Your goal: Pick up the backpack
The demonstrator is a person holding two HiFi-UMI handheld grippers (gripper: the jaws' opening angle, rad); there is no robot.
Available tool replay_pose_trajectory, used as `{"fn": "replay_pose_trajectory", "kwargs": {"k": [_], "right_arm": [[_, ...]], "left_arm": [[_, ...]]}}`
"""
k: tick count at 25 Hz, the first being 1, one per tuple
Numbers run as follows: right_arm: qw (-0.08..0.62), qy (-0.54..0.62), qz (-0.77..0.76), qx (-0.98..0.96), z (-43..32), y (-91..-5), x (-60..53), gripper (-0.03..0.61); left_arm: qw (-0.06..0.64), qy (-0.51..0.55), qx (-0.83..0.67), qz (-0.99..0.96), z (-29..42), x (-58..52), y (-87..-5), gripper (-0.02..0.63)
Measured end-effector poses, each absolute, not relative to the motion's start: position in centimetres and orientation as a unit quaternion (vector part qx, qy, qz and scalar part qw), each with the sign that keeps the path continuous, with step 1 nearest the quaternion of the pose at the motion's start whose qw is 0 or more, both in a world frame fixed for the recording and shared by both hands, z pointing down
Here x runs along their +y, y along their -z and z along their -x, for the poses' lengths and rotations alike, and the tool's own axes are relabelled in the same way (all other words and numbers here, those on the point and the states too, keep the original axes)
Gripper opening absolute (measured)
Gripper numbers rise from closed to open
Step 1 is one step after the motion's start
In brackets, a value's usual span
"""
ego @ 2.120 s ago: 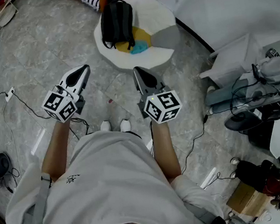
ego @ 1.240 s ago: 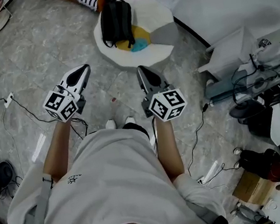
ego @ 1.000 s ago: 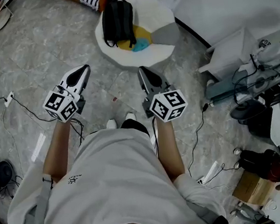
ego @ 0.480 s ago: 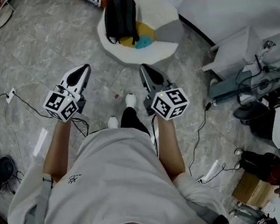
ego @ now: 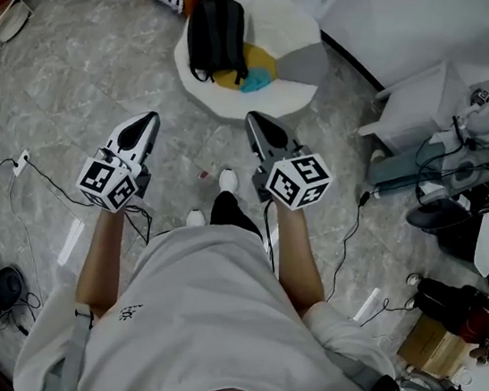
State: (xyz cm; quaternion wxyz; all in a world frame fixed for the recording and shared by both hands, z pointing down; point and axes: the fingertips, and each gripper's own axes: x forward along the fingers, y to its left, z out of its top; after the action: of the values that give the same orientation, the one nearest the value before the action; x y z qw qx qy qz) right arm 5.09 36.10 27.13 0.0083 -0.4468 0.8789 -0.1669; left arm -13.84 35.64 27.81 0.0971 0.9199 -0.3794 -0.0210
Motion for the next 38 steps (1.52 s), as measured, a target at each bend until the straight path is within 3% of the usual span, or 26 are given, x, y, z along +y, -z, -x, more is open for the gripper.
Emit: {"fn": "replay_pose_trajectory", "kwargs": {"k": [20,29,38], "right_arm": [[-0.025,0.177,0.417,0.891,-11.0,-27.6,24.6,0.007],[-0.025,0.153,0.4,0.903,-8.6,-29.0,29.0,0.006],[-0.031,0.164,0.395,0.904,-11.7,-28.6,24.1,0.007]], "left_arm": [[0.089,0.011,-0.409,-0.908,7.0,25.7,-26.1,0.003],[0.079,0.028,-0.42,-0.903,9.1,30.5,-27.8,0.002],[0.091,0.037,-0.421,-0.902,6.4,25.9,-27.0,0.003]]}}
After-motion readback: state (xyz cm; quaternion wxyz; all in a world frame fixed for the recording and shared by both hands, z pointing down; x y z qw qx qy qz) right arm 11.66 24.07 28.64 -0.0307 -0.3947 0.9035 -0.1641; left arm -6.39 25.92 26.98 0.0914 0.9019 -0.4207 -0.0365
